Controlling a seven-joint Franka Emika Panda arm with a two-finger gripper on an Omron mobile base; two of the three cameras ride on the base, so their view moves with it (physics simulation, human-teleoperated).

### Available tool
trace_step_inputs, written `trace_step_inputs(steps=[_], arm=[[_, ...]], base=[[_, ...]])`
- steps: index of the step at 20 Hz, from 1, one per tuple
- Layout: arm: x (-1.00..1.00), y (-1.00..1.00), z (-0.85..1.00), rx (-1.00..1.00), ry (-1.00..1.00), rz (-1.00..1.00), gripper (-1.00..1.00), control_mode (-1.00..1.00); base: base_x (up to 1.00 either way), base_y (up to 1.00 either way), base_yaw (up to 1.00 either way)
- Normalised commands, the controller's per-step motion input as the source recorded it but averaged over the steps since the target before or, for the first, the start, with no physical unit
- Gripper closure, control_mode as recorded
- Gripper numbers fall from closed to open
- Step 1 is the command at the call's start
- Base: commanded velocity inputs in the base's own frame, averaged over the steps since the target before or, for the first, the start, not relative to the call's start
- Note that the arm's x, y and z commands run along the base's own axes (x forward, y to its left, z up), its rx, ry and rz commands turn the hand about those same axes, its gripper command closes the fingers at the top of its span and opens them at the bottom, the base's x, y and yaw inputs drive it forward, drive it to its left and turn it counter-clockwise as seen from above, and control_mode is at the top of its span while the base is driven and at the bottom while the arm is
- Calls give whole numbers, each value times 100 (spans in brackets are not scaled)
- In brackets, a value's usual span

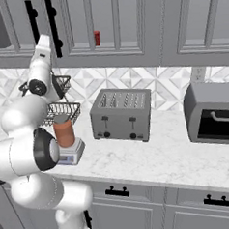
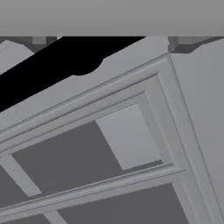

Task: Pick the honey bottle and place it on the digital scale for weighing, and close the cabinet.

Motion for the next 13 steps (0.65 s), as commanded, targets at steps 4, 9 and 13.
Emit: trace_step_inputs(steps=[4,9,13], arm=[[100,10,-2,0,0,-12,-100,-100],[99,5,-6,0,4,-6,-100,-100],[70,0,9,0,22,-1,-100,-100]], base=[[0,0,0],[0,0,0],[0,0,0]])
